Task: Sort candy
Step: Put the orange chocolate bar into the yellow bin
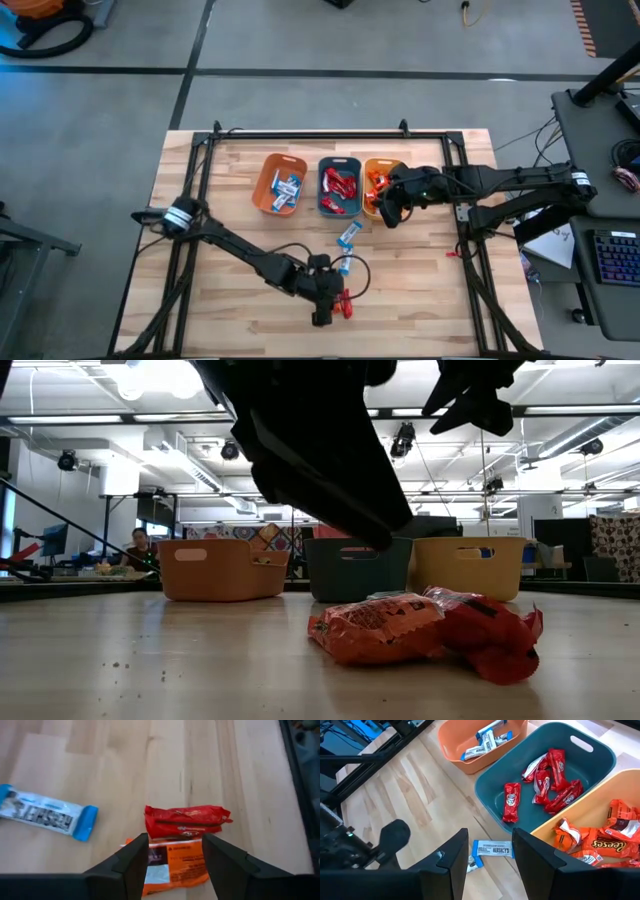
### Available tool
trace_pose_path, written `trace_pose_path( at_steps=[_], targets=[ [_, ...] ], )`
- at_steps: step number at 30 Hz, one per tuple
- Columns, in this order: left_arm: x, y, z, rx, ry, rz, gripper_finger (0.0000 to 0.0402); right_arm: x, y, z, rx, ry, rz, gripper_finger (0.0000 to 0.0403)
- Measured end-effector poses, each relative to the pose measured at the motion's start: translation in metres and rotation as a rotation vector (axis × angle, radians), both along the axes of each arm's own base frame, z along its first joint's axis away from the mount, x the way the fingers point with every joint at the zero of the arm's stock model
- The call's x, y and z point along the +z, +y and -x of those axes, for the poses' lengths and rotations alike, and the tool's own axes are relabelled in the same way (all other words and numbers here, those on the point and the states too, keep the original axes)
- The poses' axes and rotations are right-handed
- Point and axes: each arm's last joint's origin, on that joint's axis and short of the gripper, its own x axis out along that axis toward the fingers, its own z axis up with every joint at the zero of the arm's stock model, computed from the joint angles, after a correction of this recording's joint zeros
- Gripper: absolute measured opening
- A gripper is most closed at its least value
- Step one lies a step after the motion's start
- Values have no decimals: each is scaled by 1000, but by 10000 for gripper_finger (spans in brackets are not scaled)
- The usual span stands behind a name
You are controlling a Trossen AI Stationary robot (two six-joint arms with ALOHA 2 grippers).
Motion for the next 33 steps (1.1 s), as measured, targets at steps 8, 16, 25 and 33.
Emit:
trace_pose_path(
  at_steps=[8, 16, 25, 33],
  targets=[
    [-18, 7, 8, 31, 78, 52, 163, 0, 4, 0, 14, -1, -4, 148],
    [-28, 10, 13, 68, 102, 72, 162, 0, 6, 0, 21, -1, -7, 141],
    [-40, 12, 17, 99, 107, 148, 146, 0, 6, 0, 20, -2, -7, 143],
    [-40, 12, 17, 92, 108, 140, 34, 0, 6, 0, 18, -2, -4, 140]
  ],
)
